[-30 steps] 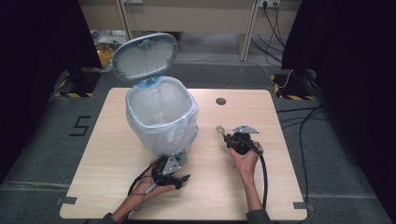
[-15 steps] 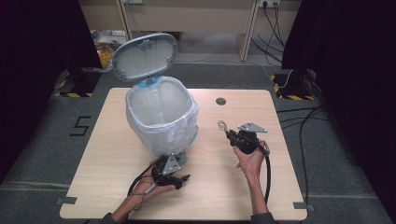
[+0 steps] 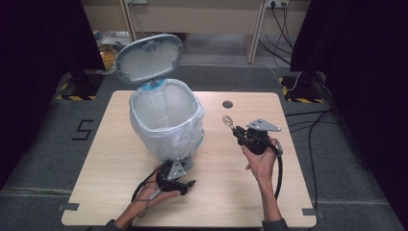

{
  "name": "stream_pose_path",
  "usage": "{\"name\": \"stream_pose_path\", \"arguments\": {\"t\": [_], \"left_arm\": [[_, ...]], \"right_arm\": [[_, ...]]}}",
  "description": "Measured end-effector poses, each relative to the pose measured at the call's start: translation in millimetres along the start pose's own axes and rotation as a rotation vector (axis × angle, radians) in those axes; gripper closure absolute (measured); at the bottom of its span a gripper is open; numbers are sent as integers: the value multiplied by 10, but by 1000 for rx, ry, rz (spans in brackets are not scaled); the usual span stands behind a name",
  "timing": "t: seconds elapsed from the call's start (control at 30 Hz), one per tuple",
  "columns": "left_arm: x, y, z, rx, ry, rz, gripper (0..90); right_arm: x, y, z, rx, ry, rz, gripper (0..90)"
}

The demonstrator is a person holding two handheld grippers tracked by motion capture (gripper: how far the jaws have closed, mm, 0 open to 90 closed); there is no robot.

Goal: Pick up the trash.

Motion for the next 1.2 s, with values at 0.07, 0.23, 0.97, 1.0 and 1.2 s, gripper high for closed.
{"name": "stream_pose_path", "arguments": {"t": [0.07,0.23,0.97,1.0,1.2], "left_arm": [[0,0,0,0,0,0,236],[-1,0,-1,-1,-1,1,236],[0,-4,2,2,1,5,237],[0,-4,2,2,1,5,237],[-10,-2,3,0,-9,10,238]], "right_arm": [[31,-71,-124,-16,-15,-4,798],[76,-147,-302,-28,-37,-8,798],[462,-351,-1055,-103,-133,-63,798],[462,-351,-1055,-103,-133,-63,798],[709,-264,-1250,-112,-168,-105,798]]}}
Point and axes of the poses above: each handheld gripper's, and its own axes: y roughly forward along the jaws, z roughly out of its underside, x roughly to its left, the point moved 9 cm from there along y, roughly forward along the jaws, and after that the axes turned 3 degrees about y, right-handed, at the moved point
